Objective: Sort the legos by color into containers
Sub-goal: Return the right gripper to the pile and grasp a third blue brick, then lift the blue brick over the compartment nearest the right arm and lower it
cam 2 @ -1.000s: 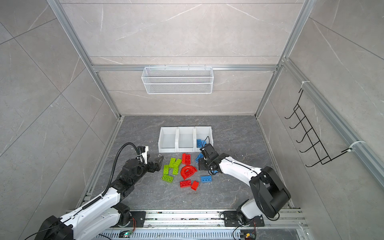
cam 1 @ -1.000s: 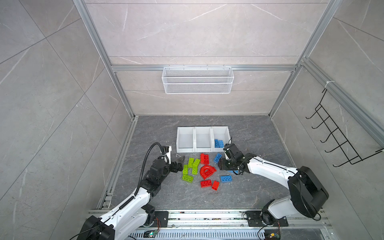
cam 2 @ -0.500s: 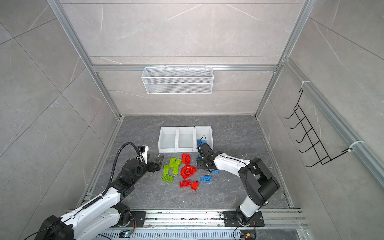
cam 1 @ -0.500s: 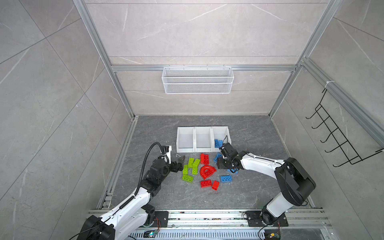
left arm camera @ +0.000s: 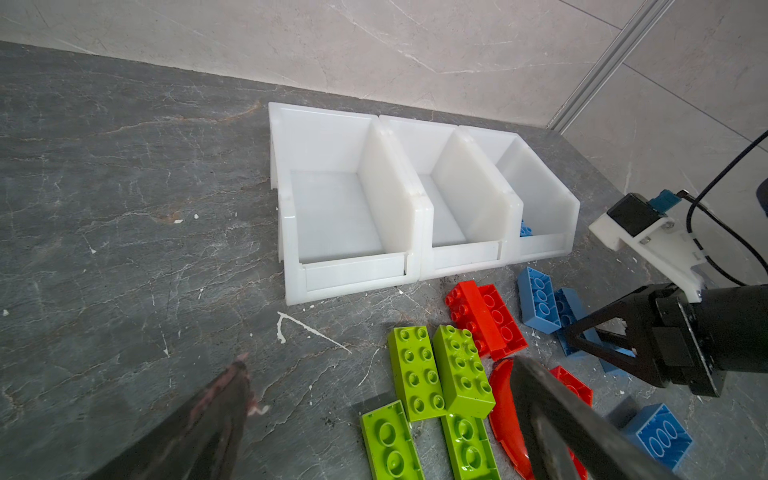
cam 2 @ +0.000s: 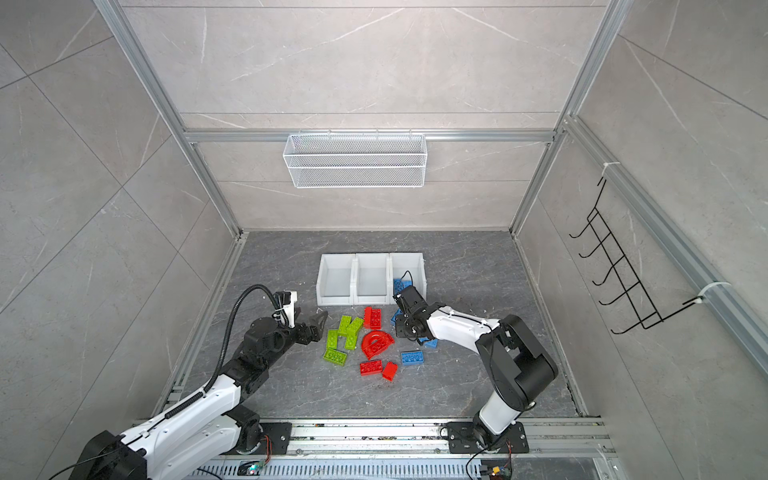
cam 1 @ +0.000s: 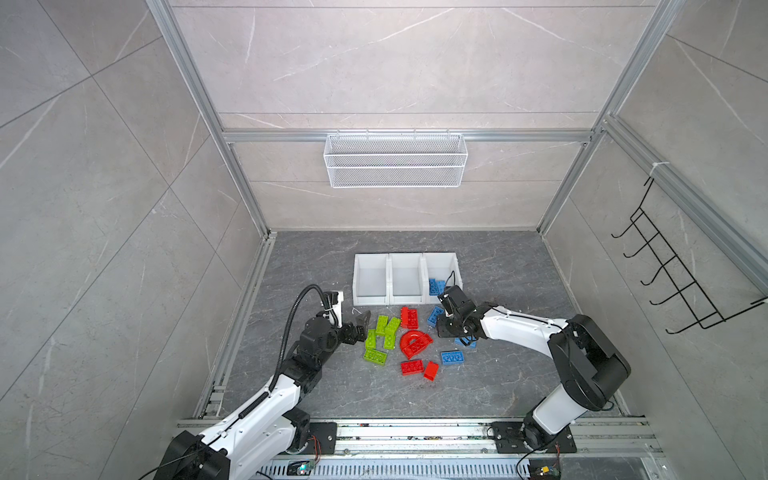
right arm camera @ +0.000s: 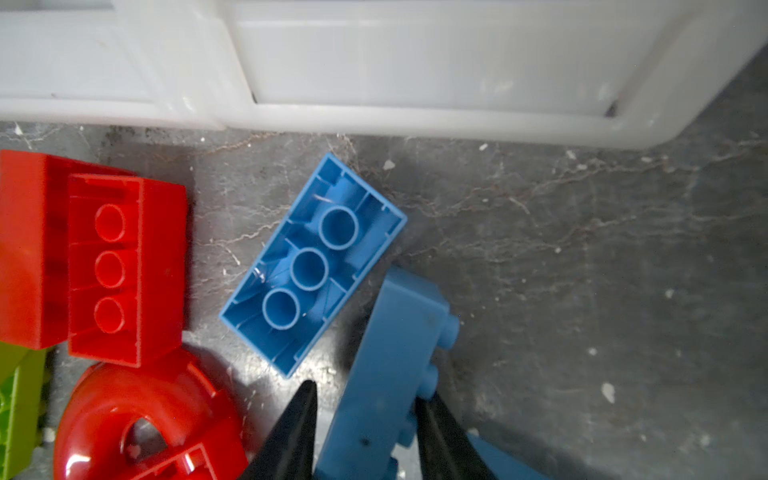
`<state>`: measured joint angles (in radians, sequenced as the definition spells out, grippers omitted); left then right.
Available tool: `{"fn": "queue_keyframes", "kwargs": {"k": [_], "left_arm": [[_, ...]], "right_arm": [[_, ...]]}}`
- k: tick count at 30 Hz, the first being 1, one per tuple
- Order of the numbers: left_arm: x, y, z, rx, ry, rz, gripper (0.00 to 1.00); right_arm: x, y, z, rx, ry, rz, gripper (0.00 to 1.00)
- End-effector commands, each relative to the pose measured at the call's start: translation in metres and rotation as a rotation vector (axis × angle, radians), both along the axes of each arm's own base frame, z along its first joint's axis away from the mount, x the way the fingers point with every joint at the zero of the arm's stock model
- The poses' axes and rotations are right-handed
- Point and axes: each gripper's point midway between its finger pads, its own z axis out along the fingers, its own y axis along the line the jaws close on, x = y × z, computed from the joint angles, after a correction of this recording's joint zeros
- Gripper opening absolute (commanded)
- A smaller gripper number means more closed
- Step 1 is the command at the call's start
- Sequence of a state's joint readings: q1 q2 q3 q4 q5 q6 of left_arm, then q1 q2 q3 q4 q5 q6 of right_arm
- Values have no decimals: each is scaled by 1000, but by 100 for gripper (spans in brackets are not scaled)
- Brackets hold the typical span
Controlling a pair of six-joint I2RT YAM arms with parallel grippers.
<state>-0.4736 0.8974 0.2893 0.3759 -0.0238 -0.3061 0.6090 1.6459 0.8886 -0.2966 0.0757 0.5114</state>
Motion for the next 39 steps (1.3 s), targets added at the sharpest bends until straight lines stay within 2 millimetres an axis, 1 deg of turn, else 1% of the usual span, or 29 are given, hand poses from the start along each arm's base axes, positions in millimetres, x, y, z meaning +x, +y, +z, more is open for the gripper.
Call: {"fn": "queue_keyframes", "kwargs": {"k": [1,9,17,19,22,25,28,33,39], "left_arm": [[4,-6,21,-45,-62,-11,100],[4,-9,19,-61,-54,-26,100],[1,-14,25,-82,-62,-57,100],[1,-14,26,-82,-65,-58,100],[2,-13,23,-71,-59,-50,100],[4,-15,20,-63,-48,-55,100],[4,-18,20,-67,-42,-71,100],[4,-18,20,-64,-46,-68,100],[3,-20,22,-68,-47,-80,100]], "right_arm": [[1,-5,4,-20,-19,-2,40],[-5,-18,11,-10,-66,-54,35],[-4,-13,18,35,-89,-49,30],[-5,-13,22,40,-96,-48,28],[-6,-12,33,57,-117,-37,26],[-12,-14,41,71,-124,-25,24],[-17,-18,43,61,-127,-17,24],[-17,-22,49,45,-134,-16,24],[-19,-21,44,56,-129,-16,24]]}}
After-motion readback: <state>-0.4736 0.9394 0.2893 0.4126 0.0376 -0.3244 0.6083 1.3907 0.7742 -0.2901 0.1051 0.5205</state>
